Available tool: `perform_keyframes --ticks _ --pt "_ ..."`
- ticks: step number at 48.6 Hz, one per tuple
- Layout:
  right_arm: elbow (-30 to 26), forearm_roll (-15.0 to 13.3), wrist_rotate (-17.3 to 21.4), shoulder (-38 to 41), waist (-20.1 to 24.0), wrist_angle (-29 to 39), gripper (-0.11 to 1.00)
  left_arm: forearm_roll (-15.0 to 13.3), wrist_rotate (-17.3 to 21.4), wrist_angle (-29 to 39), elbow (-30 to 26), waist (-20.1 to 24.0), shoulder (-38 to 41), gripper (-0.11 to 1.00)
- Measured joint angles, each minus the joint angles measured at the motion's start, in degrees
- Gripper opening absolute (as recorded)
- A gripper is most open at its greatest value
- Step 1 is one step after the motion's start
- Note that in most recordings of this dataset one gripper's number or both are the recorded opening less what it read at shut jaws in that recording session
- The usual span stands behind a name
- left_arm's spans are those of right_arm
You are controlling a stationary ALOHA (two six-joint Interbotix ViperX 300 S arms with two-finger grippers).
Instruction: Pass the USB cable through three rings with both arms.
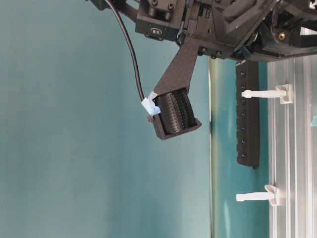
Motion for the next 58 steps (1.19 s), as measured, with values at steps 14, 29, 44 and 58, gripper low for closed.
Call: perform_keyframes --ticks 14,29,44,58 --pt "0.00 0.00 0.00 0.00 0.00 0.00 -0.08 -0.09 0.00 0.09 -0.26 0.00 0.00 0.20" --pt "0.00 0.00 0.00 -0.09 0.00 -0.09 -0.08 0.00 0.00 0.09 -0.35 0.09 0.00 0.20" --pt "-1.93 -1.58 -0.18 -3.43 -0.62 5.80 -0.08 -0.09 0.00 0.00 -0.44 0.09 0.09 0.20" --pt "-6.68 -3.78 -0.18 -8.26 -0.53 18.19 -0.08 0.00 0.00 0.00 -0.44 0.00 0.09 0.20"
